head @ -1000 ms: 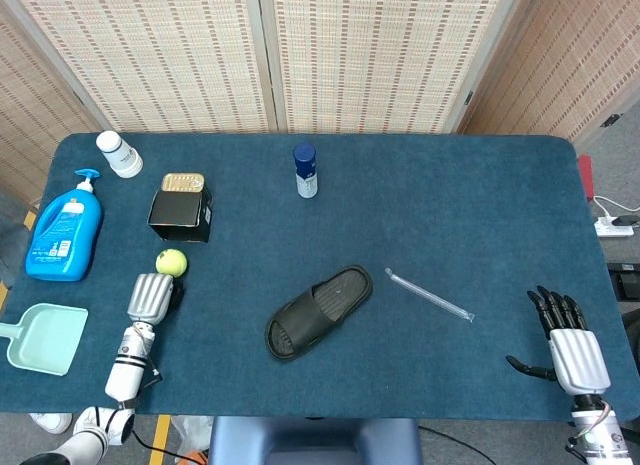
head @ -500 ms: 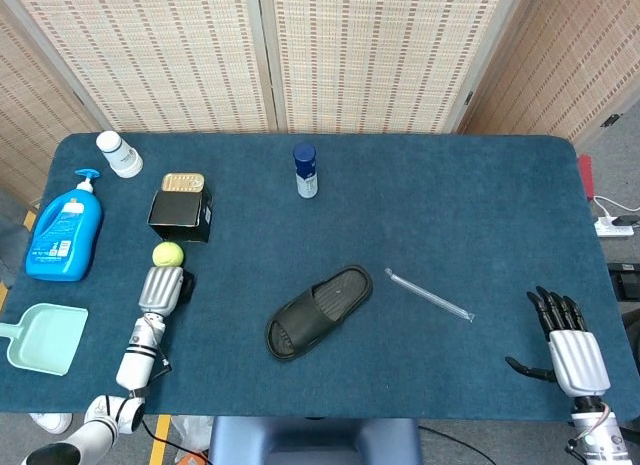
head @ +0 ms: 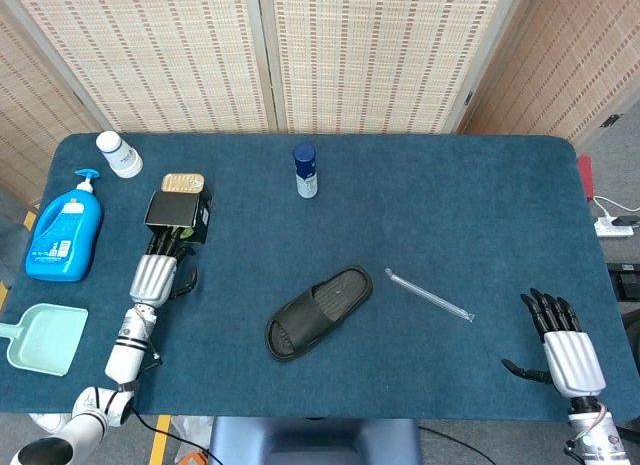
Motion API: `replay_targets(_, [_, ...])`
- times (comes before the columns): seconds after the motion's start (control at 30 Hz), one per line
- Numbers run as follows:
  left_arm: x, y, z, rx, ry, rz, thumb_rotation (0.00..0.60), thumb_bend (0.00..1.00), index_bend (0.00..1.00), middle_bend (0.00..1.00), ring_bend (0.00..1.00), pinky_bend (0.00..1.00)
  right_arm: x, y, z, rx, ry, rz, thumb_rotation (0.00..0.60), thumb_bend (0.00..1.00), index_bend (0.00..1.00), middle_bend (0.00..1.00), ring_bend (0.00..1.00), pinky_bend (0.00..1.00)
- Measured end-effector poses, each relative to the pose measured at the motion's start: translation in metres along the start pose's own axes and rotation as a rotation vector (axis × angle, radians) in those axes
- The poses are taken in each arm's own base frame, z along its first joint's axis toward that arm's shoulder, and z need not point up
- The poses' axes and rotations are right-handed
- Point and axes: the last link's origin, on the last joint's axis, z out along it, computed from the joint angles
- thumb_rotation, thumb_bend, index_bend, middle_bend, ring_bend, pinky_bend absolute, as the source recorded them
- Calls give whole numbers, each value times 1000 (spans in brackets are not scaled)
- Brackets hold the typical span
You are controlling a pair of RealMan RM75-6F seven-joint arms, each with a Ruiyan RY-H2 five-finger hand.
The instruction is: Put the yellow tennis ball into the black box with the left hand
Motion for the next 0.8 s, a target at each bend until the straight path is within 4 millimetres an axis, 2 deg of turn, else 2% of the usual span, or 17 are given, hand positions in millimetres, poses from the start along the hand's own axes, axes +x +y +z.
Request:
replay_targets(0.33, [-10, -4, -3, -6, -68, 1, 51, 480, 77, 0, 0, 0, 2, 0, -1, 6, 15, 9, 568, 0, 0, 0, 0, 0])
replay_targets(0.8, [-9, 0, -4, -23, -80, -1, 53, 455, 65, 0, 0, 0, 4, 2, -3, 17, 28, 17, 568, 0, 0, 0, 0, 0])
